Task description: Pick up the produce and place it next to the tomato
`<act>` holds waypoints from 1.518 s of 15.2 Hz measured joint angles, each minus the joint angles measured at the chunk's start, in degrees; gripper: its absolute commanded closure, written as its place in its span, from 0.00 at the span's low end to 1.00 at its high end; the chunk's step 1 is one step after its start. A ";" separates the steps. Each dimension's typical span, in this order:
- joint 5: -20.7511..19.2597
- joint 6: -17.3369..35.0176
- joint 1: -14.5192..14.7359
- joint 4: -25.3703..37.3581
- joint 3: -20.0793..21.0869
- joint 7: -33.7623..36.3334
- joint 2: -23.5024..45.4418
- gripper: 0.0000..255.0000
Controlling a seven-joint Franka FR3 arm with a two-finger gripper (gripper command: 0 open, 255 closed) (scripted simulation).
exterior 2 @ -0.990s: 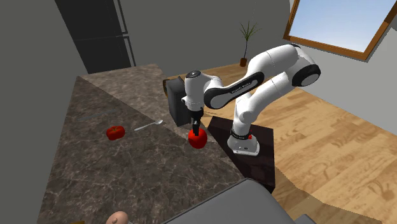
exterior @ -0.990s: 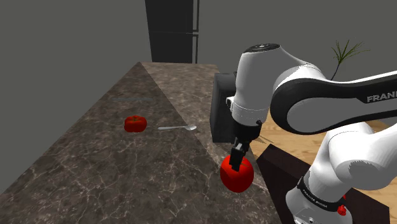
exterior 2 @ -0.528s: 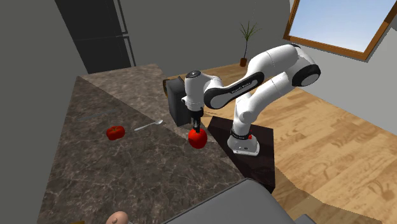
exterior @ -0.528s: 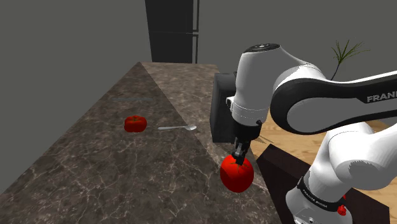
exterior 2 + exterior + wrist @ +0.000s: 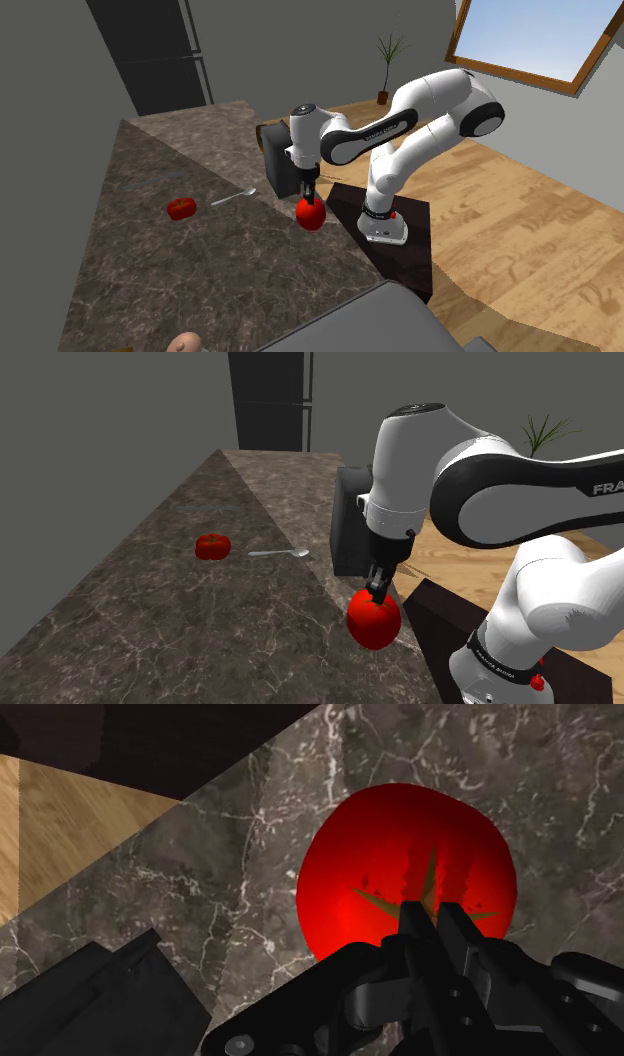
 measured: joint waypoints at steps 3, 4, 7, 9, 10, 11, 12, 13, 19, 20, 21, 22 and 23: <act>-0.59 -2.44 -0.16 1.85 -0.67 0.14 -0.62 1.00; -0.80 -3.38 -0.16 2.37 -0.97 0.15 -1.03 1.00; -1.37 -5.70 -0.35 4.41 -1.56 0.31 -1.33 1.00; -1.94 -7.28 -0.67 6.03 -2.13 0.24 -1.29 1.00; -2.13 -8.19 -0.72 6.84 -2.34 0.32 -1.40 1.00; -2.26 -9.01 -0.71 7.39 -2.57 0.36 -1.65 1.00; -2.48 -9.76 -0.82 8.16 -2.78 0.38 -1.63 1.00; -2.60 -10.44 -0.82 8.69 -2.95 0.43 -1.78 1.00; -3.79 -15.09 -1.37 13.70 -4.18 0.59 -1.42 1.00; -3.92 -15.73 -1.41 14.31 -4.36 0.60 -1.43 1.00; -4.08 -16.29 -1.51 15.09 -4.47 0.64 -1.21 1.00; -4.16 -16.98 -1.54 15.84 -4.56 0.76 -1.16 1.00; -4.32 -17.54 -1.62 16.52 -4.73 0.74 -1.04 1.00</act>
